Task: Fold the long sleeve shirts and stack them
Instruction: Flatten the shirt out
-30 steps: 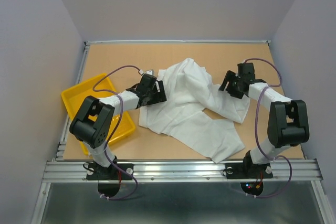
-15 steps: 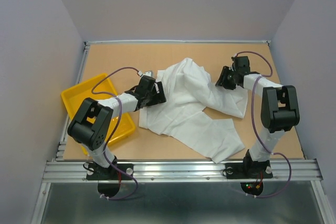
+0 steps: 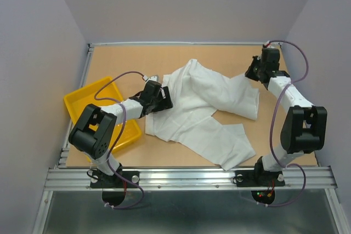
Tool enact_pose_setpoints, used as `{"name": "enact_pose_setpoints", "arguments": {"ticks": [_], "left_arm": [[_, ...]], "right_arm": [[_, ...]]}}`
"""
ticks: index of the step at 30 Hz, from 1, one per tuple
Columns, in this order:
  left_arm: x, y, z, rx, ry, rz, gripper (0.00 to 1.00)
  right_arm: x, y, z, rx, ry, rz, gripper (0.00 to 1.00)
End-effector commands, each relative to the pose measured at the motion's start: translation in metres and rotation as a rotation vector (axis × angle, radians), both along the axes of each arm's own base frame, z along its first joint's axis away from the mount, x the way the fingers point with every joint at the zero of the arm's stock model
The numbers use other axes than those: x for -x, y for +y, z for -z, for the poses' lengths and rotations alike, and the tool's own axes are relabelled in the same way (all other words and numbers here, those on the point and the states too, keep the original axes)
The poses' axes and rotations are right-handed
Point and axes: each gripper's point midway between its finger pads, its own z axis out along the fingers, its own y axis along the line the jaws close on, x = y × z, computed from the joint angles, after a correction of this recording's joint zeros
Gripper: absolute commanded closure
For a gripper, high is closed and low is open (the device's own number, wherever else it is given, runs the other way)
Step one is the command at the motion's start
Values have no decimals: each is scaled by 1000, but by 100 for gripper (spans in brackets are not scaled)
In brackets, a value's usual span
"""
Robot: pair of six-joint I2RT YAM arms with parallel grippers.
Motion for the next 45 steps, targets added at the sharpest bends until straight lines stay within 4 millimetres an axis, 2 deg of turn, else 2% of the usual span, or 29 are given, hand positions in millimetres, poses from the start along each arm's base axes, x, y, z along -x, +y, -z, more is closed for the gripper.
{"name": "enact_pose_setpoints", "arguments": {"ticks": [1, 3, 4, 7, 8, 9, 12, 13, 15, 16, 17, 18, 19, 22, 23, 26, 27, 28, 29, 31, 33, 34, 36, 42, 45], "left_arm": [[45, 28, 37, -108, 163, -3, 12], [47, 29, 38, -109, 168, -2, 12], [49, 30, 38, -110, 169, 0, 12], [52, 30, 35, -110, 173, 16, 12], [52, 30, 34, -113, 174, 21, 12], [52, 30, 32, -114, 172, 23, 12], [48, 29, 23, -114, 154, 28, 11], [42, 27, 16, -110, 138, 26, 11], [34, 24, 6, -110, 113, 26, 11], [24, 21, -4, -106, 88, 22, 11], [18, 19, -10, -104, 72, 23, 10], [13, 17, -15, -101, 59, 23, 10], [2, 12, -23, -99, 39, 27, 10], [-14, 6, -28, -110, 30, 26, 10], [-18, 5, -28, -112, 28, 24, 10], [-27, 1, -30, -107, 27, 23, 10], [-29, 0, -32, -103, 22, 24, 10], [-31, -1, -36, -100, 12, 23, 10], [-32, -1, -38, -99, 7, 23, 10], [-36, -1, -47, -96, -20, 17, 10], [-41, 3, -53, -103, -42, -6, 9], [-47, 6, -60, -110, -69, -31, 9], [-59, 14, -66, -109, -96, -68, 9], [-110, 15, -79, -222, -197, -24, 9], [-122, 13, -77, -261, -211, 7, 9]], "right_arm": [[-24, -68, -72, 96, -175, 232, 99], [-34, -91, -94, 99, -222, 300, 99], [-42, -96, -111, 100, -258, 314, 99], [-61, -107, -121, 121, -281, 340, 99], [-70, -111, -142, 129, -326, 353, 99], [-79, -114, -132, 135, -308, 359, 99], [-97, -121, -136, 156, -322, 376, 94], [-108, -122, -138, 158, -331, 374, 79], [-112, -117, -142, 150, -342, 340, 53], [-111, -114, -146, 140, -350, 324, 31], [-109, -108, -144, 127, -344, 293, 25], [-105, -105, -145, 118, -345, 283, 22], [-92, -102, -137, 112, -318, 277, 18], [-64, -93, -121, 84, -259, 263, 18], [-43, -88, -114, 71, -233, 258, 18], [-6, -71, -87, -1, -153, 231, 18], [17, -64, -68, -39, -105, 240, 18], [30, -57, -56, -71, -63, 229, 18], [52, -48, -32, -118, -3, 238, 18], [75, -42, -10, -161, 52, 263, 18], [91, -37, 4, -209, 81, 305, 18], [106, -35, 18, -217, 111, 319, 18], [121, -30, 32, -238, 145, 326, 18], [133, -14, 27, -258, 126, 209, 18], [138, -7, 23, -280, 116, 170, 18]]}}
